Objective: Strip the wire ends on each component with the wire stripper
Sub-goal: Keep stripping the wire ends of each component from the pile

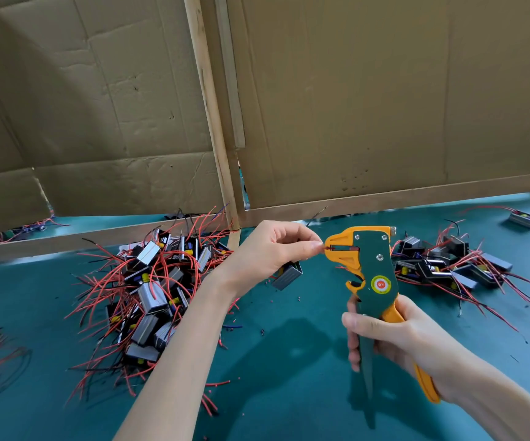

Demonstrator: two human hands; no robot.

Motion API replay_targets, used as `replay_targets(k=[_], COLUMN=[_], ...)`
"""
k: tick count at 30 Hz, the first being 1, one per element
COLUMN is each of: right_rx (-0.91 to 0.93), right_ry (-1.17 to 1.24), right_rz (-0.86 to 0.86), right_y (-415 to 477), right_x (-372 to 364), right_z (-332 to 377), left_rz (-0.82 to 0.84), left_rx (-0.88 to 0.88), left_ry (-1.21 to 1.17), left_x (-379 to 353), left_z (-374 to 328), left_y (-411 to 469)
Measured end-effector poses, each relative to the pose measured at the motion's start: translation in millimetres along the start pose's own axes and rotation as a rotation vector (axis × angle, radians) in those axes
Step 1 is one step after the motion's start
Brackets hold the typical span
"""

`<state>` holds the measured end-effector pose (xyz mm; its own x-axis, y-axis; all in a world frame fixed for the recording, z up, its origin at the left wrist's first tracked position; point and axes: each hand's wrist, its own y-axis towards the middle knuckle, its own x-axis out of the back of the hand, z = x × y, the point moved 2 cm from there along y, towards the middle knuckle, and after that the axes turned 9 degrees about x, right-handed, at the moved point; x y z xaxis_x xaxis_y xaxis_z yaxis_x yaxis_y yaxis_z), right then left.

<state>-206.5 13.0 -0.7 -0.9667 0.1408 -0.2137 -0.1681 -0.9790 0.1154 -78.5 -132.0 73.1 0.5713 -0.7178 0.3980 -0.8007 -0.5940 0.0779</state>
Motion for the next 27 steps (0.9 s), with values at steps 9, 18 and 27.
replay_targets(k=[9,18,27], right_rx=[-0.005,-0.131,-0.324], right_ry=[0.019,0.354,0.376], right_rz=[-0.144,-0.221,-0.205], right_y=[2.7,15.3,16.1], right_x=[-9.2,9.7,11.0], right_z=[-8.9,-13.2,-23.5], left_rz=[-0.012,-0.363,-0.431], left_rx=[0.092,-0.032,-0.379], left_ry=[0.048,0.364,0.346], left_x=[-3.5,3.4,-96.0], left_z=[9.4,12.3,-40.3], left_y=[4.2,17.9,74.2])
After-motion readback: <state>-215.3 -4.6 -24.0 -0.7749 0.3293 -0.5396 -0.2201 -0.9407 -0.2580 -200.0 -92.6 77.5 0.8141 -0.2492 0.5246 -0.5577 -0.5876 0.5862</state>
